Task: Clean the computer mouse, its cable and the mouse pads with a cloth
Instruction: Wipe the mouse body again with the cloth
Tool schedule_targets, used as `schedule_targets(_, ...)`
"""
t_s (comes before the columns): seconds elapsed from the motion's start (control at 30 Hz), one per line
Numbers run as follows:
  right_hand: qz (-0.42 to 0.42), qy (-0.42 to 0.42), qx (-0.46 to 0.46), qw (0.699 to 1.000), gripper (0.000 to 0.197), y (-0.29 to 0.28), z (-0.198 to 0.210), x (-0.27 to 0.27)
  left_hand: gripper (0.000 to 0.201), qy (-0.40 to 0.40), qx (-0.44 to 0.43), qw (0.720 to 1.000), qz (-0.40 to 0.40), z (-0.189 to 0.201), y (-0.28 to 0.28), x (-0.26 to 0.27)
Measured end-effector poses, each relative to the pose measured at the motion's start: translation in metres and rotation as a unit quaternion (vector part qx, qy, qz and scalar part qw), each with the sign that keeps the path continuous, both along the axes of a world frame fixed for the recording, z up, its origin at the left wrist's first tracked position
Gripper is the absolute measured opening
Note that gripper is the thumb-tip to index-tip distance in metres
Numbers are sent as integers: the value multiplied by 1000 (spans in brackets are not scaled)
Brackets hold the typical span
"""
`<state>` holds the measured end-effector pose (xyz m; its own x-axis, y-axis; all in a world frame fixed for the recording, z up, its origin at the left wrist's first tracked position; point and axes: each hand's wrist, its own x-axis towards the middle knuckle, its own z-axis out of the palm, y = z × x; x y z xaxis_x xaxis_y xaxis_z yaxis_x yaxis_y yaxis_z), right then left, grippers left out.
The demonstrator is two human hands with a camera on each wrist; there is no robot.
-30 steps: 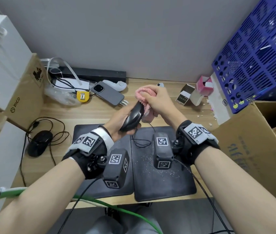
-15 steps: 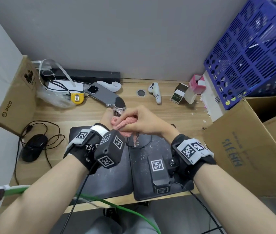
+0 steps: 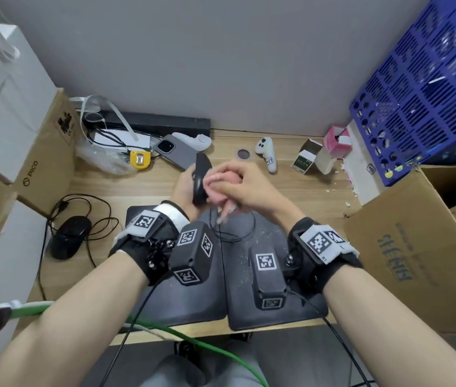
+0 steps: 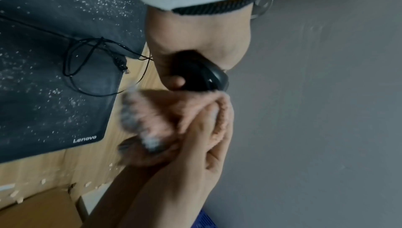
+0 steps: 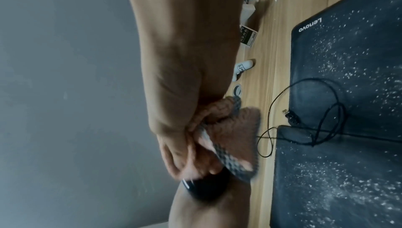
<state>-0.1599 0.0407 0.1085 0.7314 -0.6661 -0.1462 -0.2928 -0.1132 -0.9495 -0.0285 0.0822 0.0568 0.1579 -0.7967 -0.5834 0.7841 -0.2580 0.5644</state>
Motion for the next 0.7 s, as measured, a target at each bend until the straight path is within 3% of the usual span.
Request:
schedule_targets(0.07,73,33,-34,996,14,6,-1,-7,35,-18,44,999,10,-4,2,4)
schedule_targets(0.1,63,35,-28,997,12,6,-3,-9,38,-23,55,998,3,-5,4,4)
schedule_targets(0.23,-123,29,-25,992,17,-11,-8,-15,30,-44,49,997,-41,-5,7,-4)
schedule_targets(0.3,-197,41,-33,979,20,-27,-14,-15,36,-22,23,998,-46,-4,9,-10)
schedule_targets(0.43,-277,30,-93,956,15,-40,-5,-6,50,38,-20,997,-59,-1,10,-20)
schedule_targets(0.5,-239,36,-121,963,18,-36,3,1,46,48,-23,997,-58,1,10,-23)
schedule_targets(0.6,-101,98,-155,978,33,-26,2,8,37,18,-11,999,-29,-1,9,-24)
schedule_targets(0.7,-16,164,-203,965,32,-16,-10,7,35,-18,23,999,19,-7,4,-19)
